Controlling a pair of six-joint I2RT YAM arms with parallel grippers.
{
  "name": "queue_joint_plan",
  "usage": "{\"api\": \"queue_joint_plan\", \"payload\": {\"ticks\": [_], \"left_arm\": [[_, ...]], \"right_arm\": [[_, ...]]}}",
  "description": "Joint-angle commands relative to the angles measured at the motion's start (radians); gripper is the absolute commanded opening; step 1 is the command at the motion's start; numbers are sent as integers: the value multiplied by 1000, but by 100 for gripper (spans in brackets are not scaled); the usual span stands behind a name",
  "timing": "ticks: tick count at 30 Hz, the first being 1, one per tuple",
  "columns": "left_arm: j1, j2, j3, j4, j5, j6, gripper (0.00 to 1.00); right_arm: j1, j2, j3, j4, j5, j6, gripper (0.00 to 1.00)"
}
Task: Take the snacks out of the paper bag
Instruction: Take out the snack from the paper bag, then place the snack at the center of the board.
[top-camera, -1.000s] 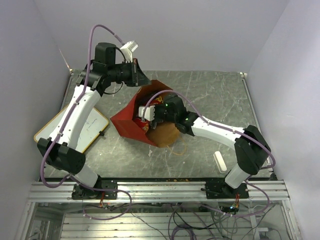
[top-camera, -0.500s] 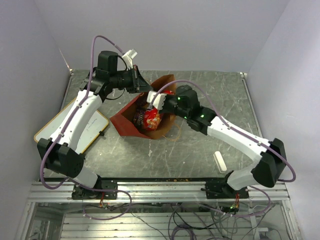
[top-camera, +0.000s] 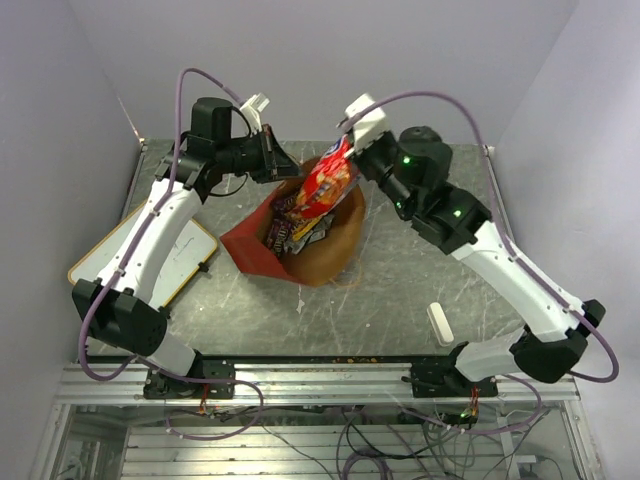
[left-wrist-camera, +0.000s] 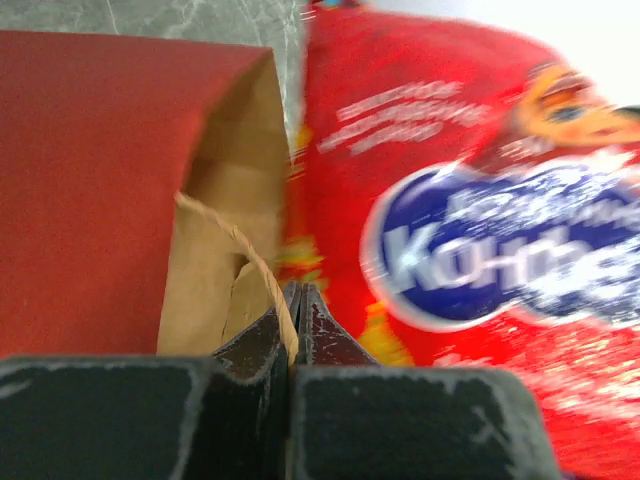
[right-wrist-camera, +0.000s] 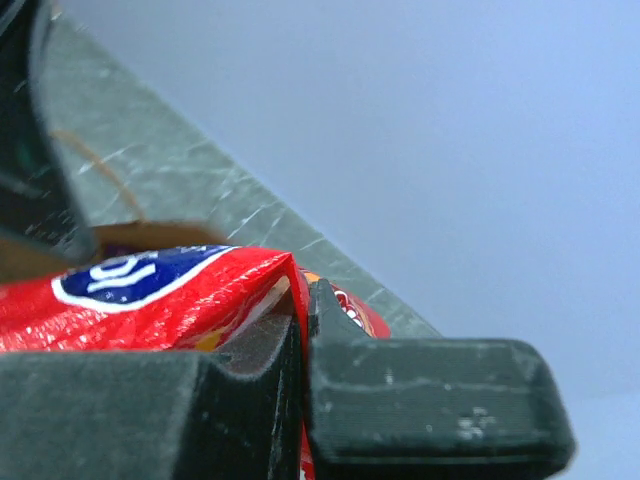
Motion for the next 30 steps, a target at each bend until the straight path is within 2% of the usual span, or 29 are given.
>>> {"api": "queue_joint_plan", "payload": {"ticks": [1,6,10,14,16,19,21,25,30], "left_arm": [[7,-6,7,-14,-1,-21,7],[7,-28,-74,91,30,-120,7],[7,2,-3,11,11,-87,7],[5,5,48,-75,-6,-52,7],[5,-17,19,-59,-9,-60,7],[5,-54,-48,-4,-8,-64,7],[5,-44,-21,-54,-34,-27,7],[5,-5,62,-157,-53,4,7],[5,-6,66,-125,-49,-2,7]], "right_arm": [[-4,-57,133,56,269,124,0],[-7,-69,164,-16,573,70,0],[-51,-103,-18,183,676,-101,0],[-212,-69,-78,108,585,91,0],[-289,-54,-116,91,532,198,0],[-384,-52,-273,233,478,249,0],[-446,-21,-329,296,466,296,0],[-620,81,-302,281,402,466,0],[-749,210,-289,322,440,462,0]]}}
